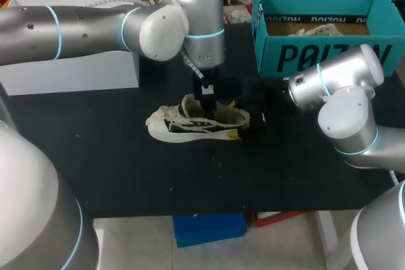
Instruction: Take the shoe out of the shoebox, open the shoe tongue, remove and reinsert the insole, then place the shoe into the shoebox
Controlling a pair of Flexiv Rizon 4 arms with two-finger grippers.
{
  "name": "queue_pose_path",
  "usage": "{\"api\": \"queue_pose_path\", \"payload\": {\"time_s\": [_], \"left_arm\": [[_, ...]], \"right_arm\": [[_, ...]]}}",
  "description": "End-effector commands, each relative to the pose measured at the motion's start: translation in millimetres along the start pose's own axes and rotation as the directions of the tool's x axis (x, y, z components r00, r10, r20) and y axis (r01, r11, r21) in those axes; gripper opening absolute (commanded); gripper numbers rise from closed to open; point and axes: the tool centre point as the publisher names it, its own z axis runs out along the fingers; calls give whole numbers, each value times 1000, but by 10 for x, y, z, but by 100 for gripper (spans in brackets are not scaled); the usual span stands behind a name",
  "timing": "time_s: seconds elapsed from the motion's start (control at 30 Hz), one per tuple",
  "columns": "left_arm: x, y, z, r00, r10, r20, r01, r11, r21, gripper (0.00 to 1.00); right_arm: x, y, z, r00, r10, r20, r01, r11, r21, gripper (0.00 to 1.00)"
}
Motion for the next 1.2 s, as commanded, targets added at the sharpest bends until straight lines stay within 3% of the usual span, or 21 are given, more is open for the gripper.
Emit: {"api": "queue_pose_path", "payload": {"time_s": [0.03, 0.13, 0.17, 0.27, 0.37, 0.47, 0.73, 1.1, 1.2], "left_arm": [[4, 17, 94, 1000, -4, 8, 4, 1000, 20, 0], [17, 27, 63, 1000, 1, 24, -2, 999, 38, 1], [25, 30, 53, 1000, 3, 31, -4, 999, 41, 21], [32, 37, 45, 999, 5, 43, -7, 999, 44, 27], [26, 56, 53, 999, 4, 50, -6, 999, 41, 40], [13, 69, 60, 998, 1, 56, -3, 999, 36, 34], [-37, 84, 110, 986, -31, 162, 37, 999, -34, 33], [-68, 181, 234, 916, -63, 397, 114, 988, -108, 29], [-90, 218, 284, 884, -63, 463, 139, 982, -132, 32]], "right_arm": [[-13, 5, 8, 1000, 1, -1, -1, 1000, 1, 0], [-13, 5, 8, 1000, 1, -1, -1, 1000, 1, 0], [-13, 5, 8, 1000, 1, -1, -1, 1000, 1, 0], [-13, 5, 8, 1000, 1, -1, -1, 1000, 1, 0], [-13, 5, 8, 1000, 1, -1, -1, 1000, 1, 0], [-13, 5, 8, 1000, 1, -1, -1, 1000, 1, 0], [-13, 5, 8, 1000, 1, -1, -1, 1000, 1, 0], [-13, 5, 8, 1000, 1, -1, -1, 1000, 1, 0], [-13, 5, 8, 1000, 1, -1, -1, 1000, 1, 0]]}}
